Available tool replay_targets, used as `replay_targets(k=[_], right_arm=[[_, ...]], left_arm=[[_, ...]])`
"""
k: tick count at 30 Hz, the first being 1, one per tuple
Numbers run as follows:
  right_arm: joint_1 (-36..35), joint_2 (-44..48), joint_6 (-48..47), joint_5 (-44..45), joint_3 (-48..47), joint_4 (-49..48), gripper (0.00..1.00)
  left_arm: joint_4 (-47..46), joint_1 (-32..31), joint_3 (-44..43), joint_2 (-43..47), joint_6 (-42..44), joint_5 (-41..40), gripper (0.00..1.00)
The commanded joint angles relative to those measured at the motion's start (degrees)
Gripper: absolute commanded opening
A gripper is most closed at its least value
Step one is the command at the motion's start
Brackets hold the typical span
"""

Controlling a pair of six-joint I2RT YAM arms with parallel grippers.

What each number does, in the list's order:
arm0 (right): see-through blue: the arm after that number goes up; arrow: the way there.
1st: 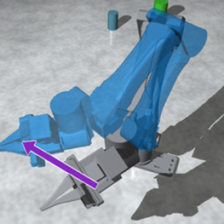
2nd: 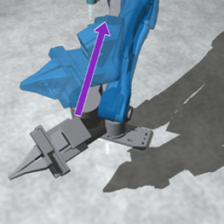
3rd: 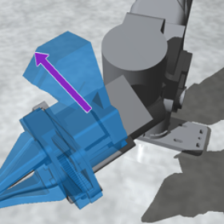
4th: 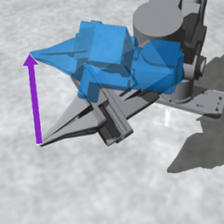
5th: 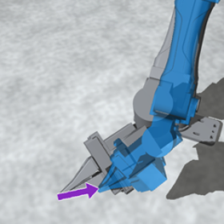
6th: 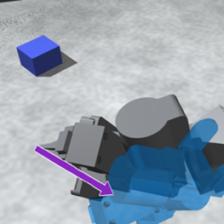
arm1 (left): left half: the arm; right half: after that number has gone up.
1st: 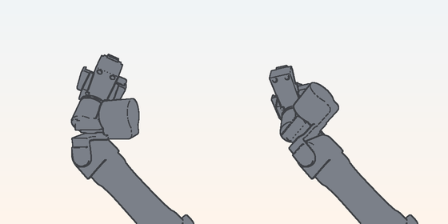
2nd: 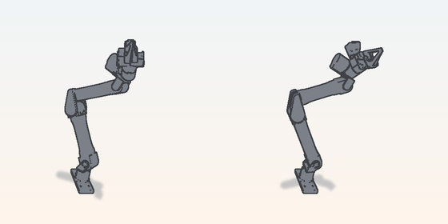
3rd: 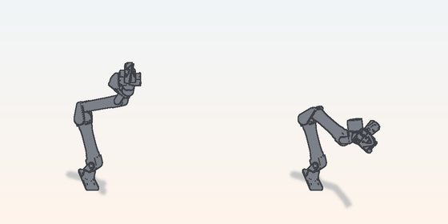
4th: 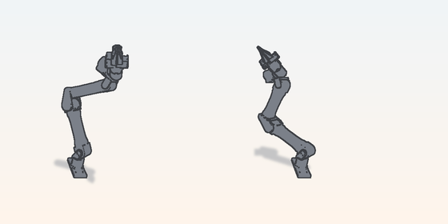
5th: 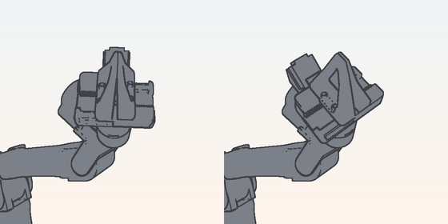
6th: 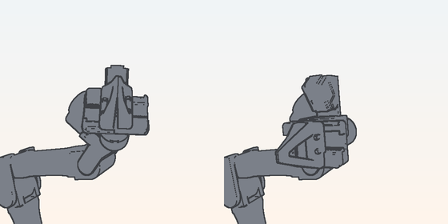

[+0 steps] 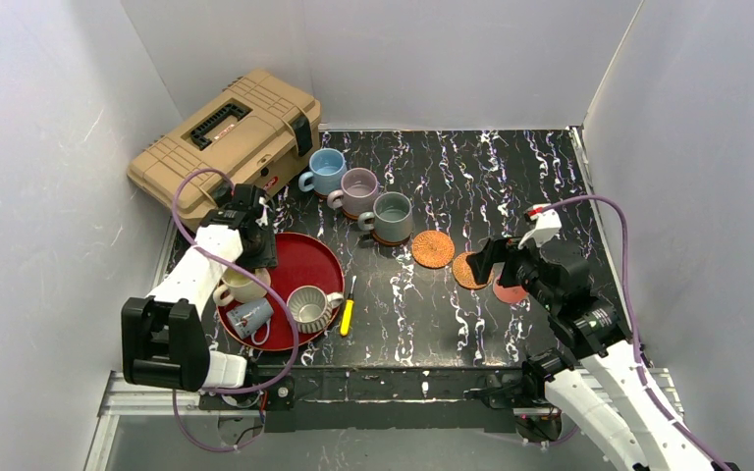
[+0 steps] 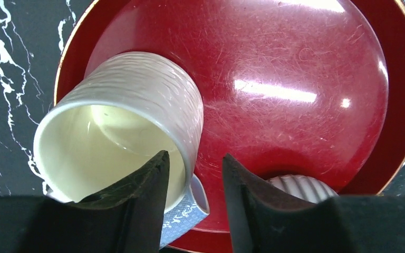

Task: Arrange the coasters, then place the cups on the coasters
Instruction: Move the cup to the tray.

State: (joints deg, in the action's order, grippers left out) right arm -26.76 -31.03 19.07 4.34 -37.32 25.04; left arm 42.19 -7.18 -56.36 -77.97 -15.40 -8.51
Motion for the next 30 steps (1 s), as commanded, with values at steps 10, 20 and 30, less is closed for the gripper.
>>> replay_targets(k=[10,20,30], right_arm=[[-0.31,-1.59,-0.50,0.51,0.23,-2.49,0.98],[-0.31,-2.33,1.91,-0.73,1.05,-3.15,0.98],[-0.31,-2.70,2.90,-0.67,1.52,-3.50,0.98]], left_arm=[[-6.16,-3.80,-2.46,-1.74,4.12,5.96,0.00],[-4.34,-13.05,-12.62,-9.88,-1.81,6.35,0.00],[-0.91,-15.47,-15.48,-12.92,-1.10,5.90,0.21]])
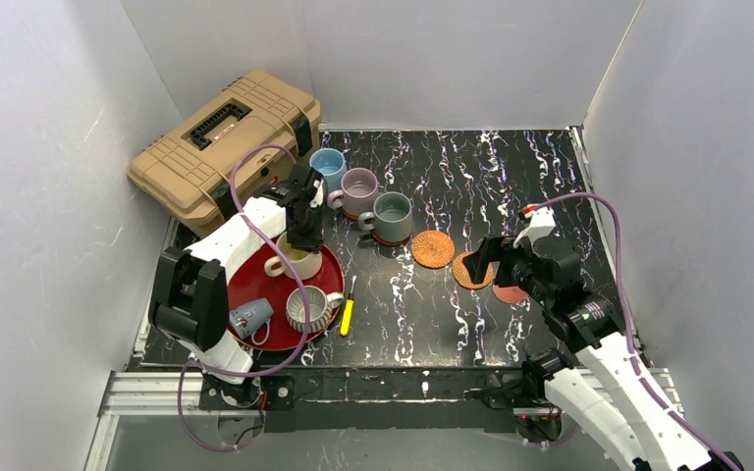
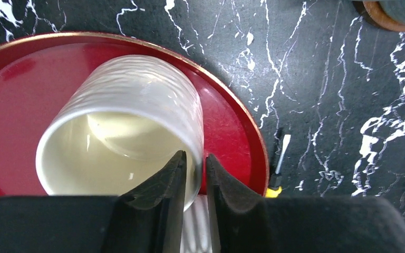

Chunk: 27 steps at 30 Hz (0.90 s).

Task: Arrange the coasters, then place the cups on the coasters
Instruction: Move the cup to the tray, then pick up the cup from the tray.

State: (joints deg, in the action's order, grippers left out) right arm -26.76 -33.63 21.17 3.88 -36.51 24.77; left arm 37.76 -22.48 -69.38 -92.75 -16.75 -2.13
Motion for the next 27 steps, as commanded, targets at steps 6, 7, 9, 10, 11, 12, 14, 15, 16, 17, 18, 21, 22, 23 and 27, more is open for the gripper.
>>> replay_targets(k=[6,7,9,10,11,12,14,15,16,17,18,21,22,23,27], right_arm=[[-0.31,-1.34,0.80,-0.18,-0.29,-3.07,0.98],[-0.31,-1.52,0.80,-0.18,-0.51,-3.07,0.98],[-0.31,-2.11,0.80,-0.24,-0.94,-3.07,0.98],[-0.31,-2.29,0.87,-0.25,-1.13,-3.06,0.98],[-0.31,-2.49,0.89,-0.32,-1.25,-3.07,0.98],[-0.31,-2.69,1.03,-0.31,-1.32,-3.19,0.98],[-0.26,-3.10,1.39,-0.62,-1.37,-3.44,0.98],[-0.30,-3.29,1.68,-0.82,-1.38,-3.61,0.98],[-0.31,-3.35,2.12,-1.11,-1.29,-3.86,0.99],[-0.31,-3.52,2.39,-1.35,-1.28,-4.04,0.98],[-0.31,-3.70,2.75,-1.60,-1.16,-4.30,0.98],[-0.30,-3.95,3.53,-2.06,-0.87,-4.88,0.99],[-0.31,-4.08,3.74,-2.19,-0.84,-4.97,0.98],[-0.31,-4.11,3.95,-2.27,-0.82,-5.07,0.99],[-0.31,-4.60,4.22,-2.49,-0.96,-5.18,0.99]], left_arm=[[5.62,-0.15,-2.77,7.99,2.04,0.57,0.53],[6.04,-0.18,-2.97,9.35,2.48,0.96,0.57],[7.11,-0.07,-3.39,11.94,3.60,0.97,0.63],[7.61,-0.08,-3.54,13.18,4.38,0.44,0.65],[8.02,0.06,-3.69,14.24,5.15,-0.22,0.66],[8.30,0.44,-3.55,15.27,6.02,-0.88,0.68],[8.47,2.41,-2.93,15.99,7.66,-1.06,0.68],[8.35,3.71,-2.45,15.93,8.36,-0.62,0.67],[8.25,5.12,-1.98,15.70,8.88,0.17,0.67],[7.98,6.50,-1.35,15.33,9.25,1.12,0.66],[7.28,7.57,-0.95,15.10,9.23,1.96,0.65],[3.97,10.23,0.46,13.66,8.68,7.41,0.64],[3.23,11.04,0.72,12.83,7.95,8.86,0.63],[2.64,11.56,0.77,11.91,7.60,9.98,0.62],[1.00,11.92,0.99,8.46,8.18,10.07,0.58]])
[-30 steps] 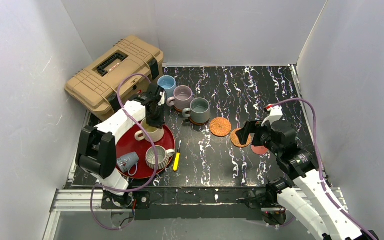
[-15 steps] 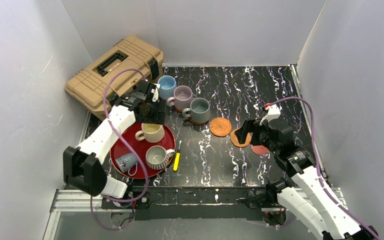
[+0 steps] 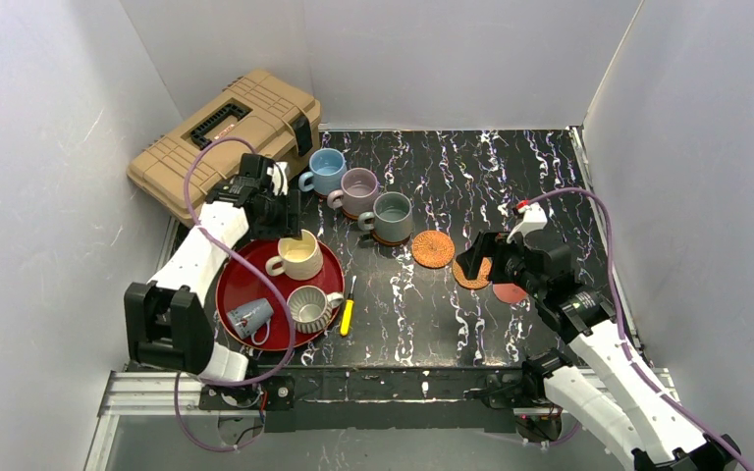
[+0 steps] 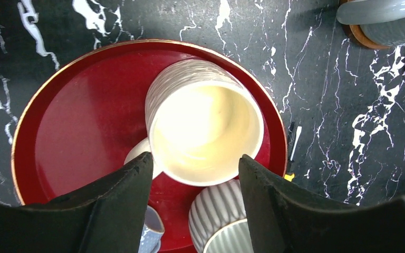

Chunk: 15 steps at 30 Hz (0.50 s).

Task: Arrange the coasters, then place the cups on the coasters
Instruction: Pick up the cup from the tray.

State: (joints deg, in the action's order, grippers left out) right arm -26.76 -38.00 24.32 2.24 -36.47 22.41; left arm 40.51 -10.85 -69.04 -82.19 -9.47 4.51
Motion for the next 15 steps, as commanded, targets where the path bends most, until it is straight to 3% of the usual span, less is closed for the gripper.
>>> replay_targets(k=[1,5,15], right_arm=[[-0.31,-0.23,1.15,-0.84,-0.92,-2.81,0.98],[-0.31,-0.23,1.78,-0.82,-0.52,-3.08,0.99],[-0.31,-0.82,3.21,-1.88,0.55,-4.56,1.00]], left_arm=[[-1.93,0.35,0.71,-3.31,1.33,2.50,0.56],[-1.02,1.66,0.41,-6.76,2.05,-1.83,0.46],[-5.75,2.15,3.87,-1.35,3.35,1.34,0.46]])
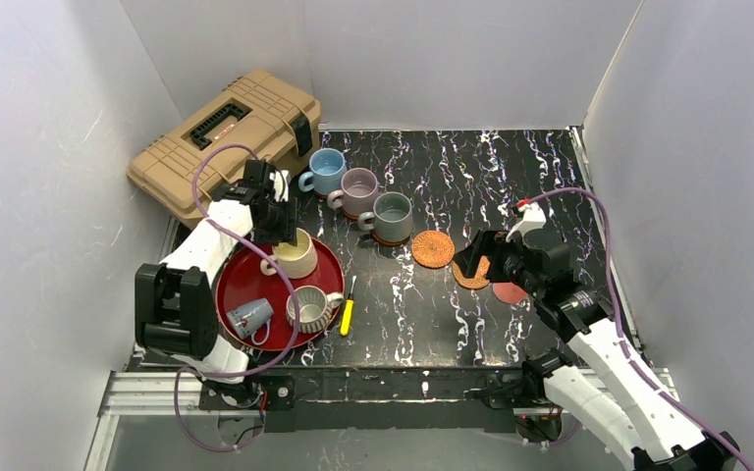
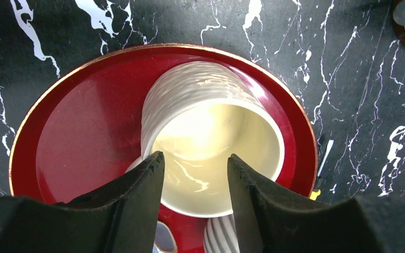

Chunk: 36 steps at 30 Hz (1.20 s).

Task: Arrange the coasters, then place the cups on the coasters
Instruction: Pick up the cup from the tray.

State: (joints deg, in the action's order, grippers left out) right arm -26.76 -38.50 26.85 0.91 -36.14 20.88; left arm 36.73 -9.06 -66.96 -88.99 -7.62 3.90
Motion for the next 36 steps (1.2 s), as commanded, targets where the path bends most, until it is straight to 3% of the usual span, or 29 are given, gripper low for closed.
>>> replay_targets(k=[1,7,13,19,22,26,28,36], right_arm=[[-0.31,-0.40,0.70,-0.51,0.20,-3.04,1.00],[-0.31,-1.08,0.61,-1.52,-0.02,-3.17,1.00],[-0.31,-1.40,0.90,-2.00,0.39,-3.61,1.00],[-0.30,-0.31,1.75,-2.15,1.53,-4.39,1.00],[-0.28,-0.45,1.71,-2.30,1.57,-4.27,1.00],[-0.31,-0.45,1.64,-2.37,1.60,-4.34,1.00],[-0.31,-0.35,1.70,-2.35,1.61,-4.28,1.00],[-0.31,-0.93,0.87,-1.90,-0.35,-2.53,1.00]], left_arm=[[-2.80,0.36,2.30,6.99,1.42,2.52,0.47],[-5.01,1.51,4.13,12.90,0.42,-1.45,0.54],[-0.33,2.44,2.78,5.10,1.45,-1.64,0.55],[-1.00,2.64,1.95,1.61,2.10,1.88,0.50],[-0.52,2.68,0.90,-0.39,2.01,2.40,0.38],[0.00,2.73,0.65,-1.00,1.98,1.16,0.10],[0.01,2.73,1.05,0.09,1.84,0.01,0.00],[1.63,2.73,-1.16,10.17,-2.81,-2.88,0.00]])
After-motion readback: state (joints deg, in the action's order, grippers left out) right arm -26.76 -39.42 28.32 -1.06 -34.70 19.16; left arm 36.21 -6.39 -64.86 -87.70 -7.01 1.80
